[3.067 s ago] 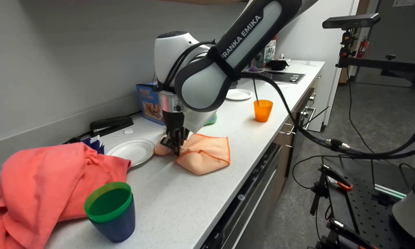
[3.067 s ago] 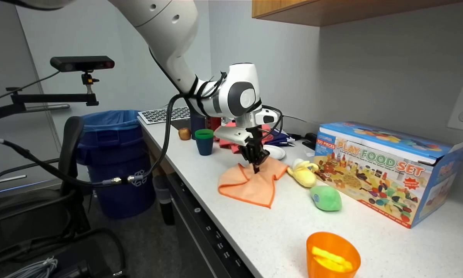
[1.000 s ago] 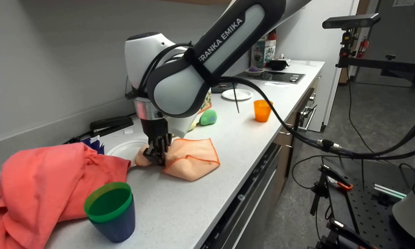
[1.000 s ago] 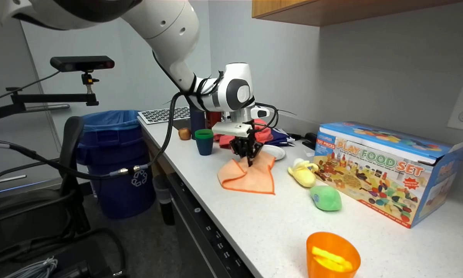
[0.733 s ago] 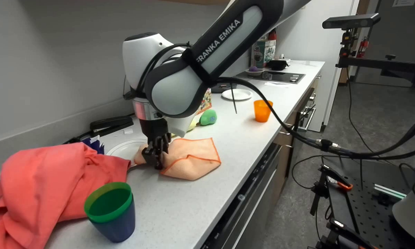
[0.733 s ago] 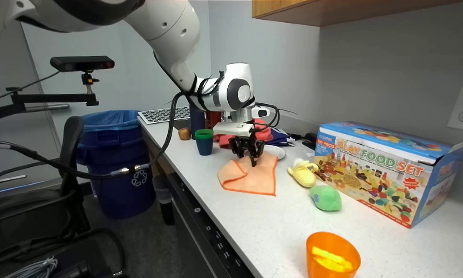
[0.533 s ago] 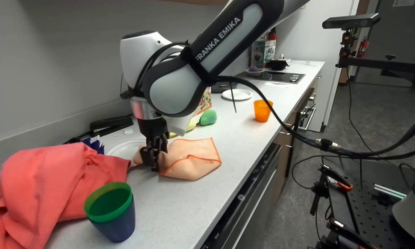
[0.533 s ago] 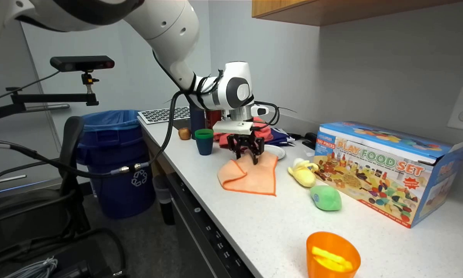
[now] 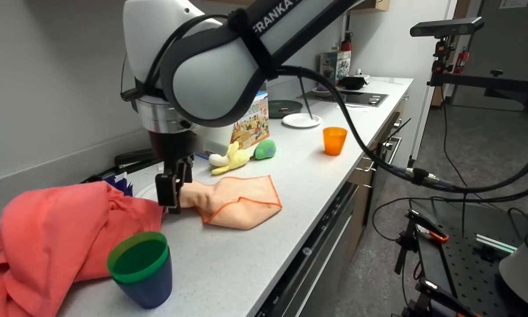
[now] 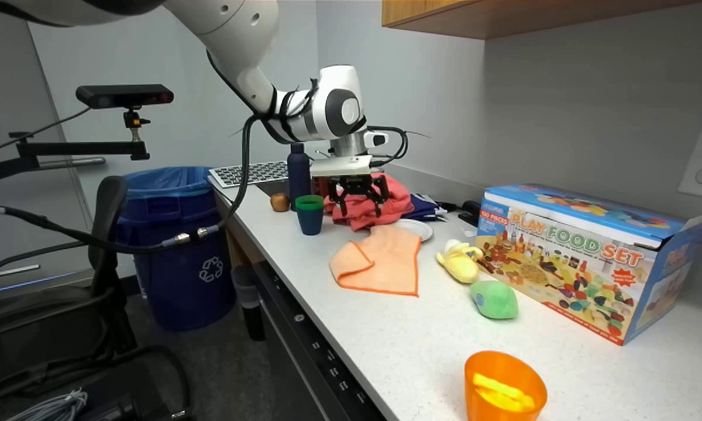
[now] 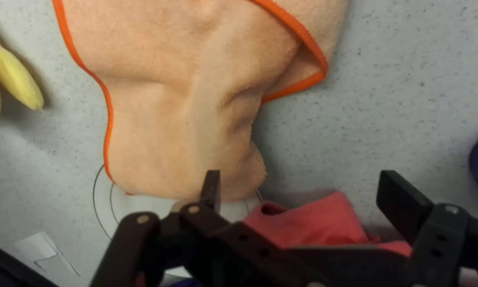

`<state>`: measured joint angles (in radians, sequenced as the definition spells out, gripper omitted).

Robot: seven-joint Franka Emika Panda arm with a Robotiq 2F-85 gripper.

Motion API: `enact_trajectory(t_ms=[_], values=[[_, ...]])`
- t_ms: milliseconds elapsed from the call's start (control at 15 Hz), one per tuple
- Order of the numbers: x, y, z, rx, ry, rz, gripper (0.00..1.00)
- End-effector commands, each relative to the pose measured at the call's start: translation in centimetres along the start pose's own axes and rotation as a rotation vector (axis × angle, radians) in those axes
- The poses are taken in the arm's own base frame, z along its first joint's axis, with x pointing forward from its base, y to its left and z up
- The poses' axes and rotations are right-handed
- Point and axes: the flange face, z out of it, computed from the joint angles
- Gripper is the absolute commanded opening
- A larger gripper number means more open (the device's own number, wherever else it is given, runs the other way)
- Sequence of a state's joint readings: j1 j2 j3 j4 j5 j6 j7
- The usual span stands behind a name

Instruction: Wipe the surface using the orange cloth

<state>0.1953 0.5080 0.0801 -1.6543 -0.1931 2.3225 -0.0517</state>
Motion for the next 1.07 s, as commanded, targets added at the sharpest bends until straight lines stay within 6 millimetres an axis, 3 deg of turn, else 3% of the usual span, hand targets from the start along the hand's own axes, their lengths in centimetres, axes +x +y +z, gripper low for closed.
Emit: enact_trajectory(t_ms=[0, 533, 733, 800, 1000], values=[[-0.9, -1.8, -4.4, 0.013, -0.025, -0.073, 1.0], [-6.8, -4.2, -14.0, 0.001, -0.014, -0.137, 1.0], [-9.7, -3.9, -15.7, -0.006, -0.015, -0.103, 1.0], [-7.7, -3.6, -14.3, 0.001, -0.02, -0.084, 1.0], [-7.8, -3.9, -14.8, -0.014, -0.012, -0.1, 1.0]])
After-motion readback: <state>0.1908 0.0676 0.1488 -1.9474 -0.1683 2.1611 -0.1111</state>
